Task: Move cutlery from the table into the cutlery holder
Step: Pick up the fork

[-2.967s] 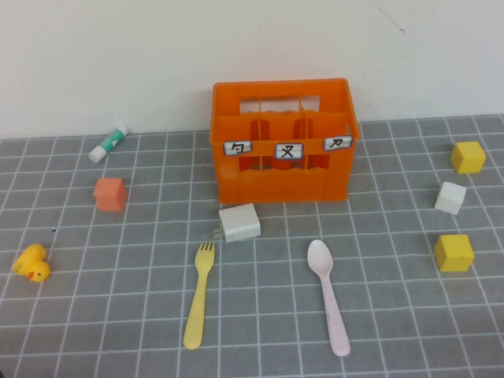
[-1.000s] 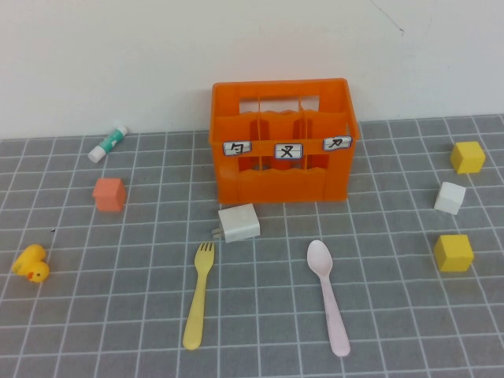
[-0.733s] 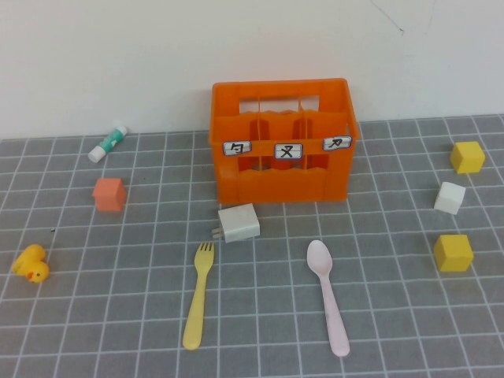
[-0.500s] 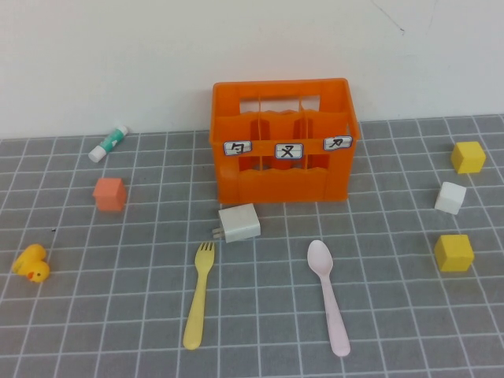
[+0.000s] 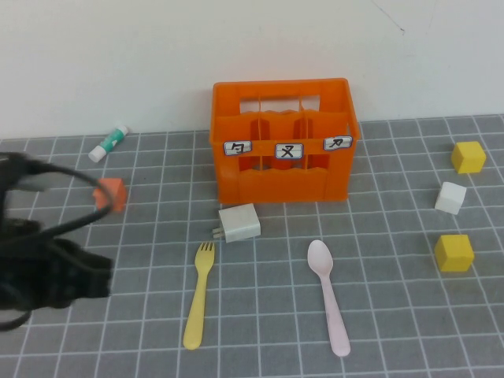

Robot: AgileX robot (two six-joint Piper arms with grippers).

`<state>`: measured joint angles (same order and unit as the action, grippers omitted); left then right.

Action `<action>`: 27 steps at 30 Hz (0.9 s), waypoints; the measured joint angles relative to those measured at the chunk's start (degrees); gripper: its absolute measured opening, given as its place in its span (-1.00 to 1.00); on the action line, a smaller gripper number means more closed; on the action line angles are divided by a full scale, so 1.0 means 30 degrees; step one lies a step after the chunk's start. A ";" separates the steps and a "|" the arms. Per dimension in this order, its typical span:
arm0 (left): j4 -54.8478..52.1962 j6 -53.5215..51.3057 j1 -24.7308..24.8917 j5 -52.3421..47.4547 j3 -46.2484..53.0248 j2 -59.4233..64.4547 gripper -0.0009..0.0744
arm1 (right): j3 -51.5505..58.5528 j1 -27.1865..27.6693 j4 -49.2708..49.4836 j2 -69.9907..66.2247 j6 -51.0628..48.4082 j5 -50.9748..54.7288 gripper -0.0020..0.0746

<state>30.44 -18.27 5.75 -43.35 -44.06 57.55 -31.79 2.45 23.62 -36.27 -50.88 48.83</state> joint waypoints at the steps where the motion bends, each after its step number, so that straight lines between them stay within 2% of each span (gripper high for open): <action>1: 0.0052 -0.0399 0.0670 -0.0282 -0.0455 0.0988 -0.98 | 0.0085 0.0000 0.0088 0.0000 -0.0130 -0.0153 -0.95; 3: -0.0530 -0.0514 0.1873 -0.0392 -0.1227 0.2260 -0.98 | 0.0494 0.0000 0.0349 0.0000 -0.0220 -0.0627 -0.95; 5: -0.2359 0.0509 0.3779 -0.0310 -0.1843 0.3669 -0.98 | 0.1174 0.0000 0.0435 0.0000 -0.0326 -0.0981 -0.95; 9: -0.6803 0.5618 0.6396 0.0387 -0.2621 0.5638 -0.98 | 0.2677 0.0000 0.0964 0.0000 -0.0607 -0.1531 -0.95; 11: -0.8951 0.8834 0.7131 0.1179 -0.2744 0.6431 -0.98 | 0.3131 0.0000 0.1510 0.0000 -0.0865 -0.1559 -0.95; 15: -1.1163 1.2155 0.8092 0.2146 -0.2952 0.8162 -0.93 | 0.3214 0.0000 0.2656 0.0000 -0.1933 -0.1824 -0.95; 18: -1.1737 1.2695 0.8383 0.2186 -0.3295 0.9544 -0.68 | 0.3214 0.0000 0.2935 0.0000 -0.2109 -0.2276 -0.95; 21: -1.1871 1.2695 0.8454 0.2149 -0.3854 1.0869 -0.27 | 0.3214 0.0000 0.3031 0.0000 -0.2151 -0.2311 -0.95; 23: -1.1871 1.2695 0.8495 0.2149 -0.4263 1.1532 -0.07 | 0.3214 0.0000 0.3078 0.0000 -0.2193 -0.2311 -0.95; 27: -1.2003 1.2695 0.8495 0.2114 -0.5113 1.2887 0.03 | 0.3243 0.0000 0.3157 0.0000 -0.2230 -0.2429 -0.95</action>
<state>-5.57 19.81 31.23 -37.01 -59.40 96.21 -22.06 2.45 33.09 -36.27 -57.58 41.54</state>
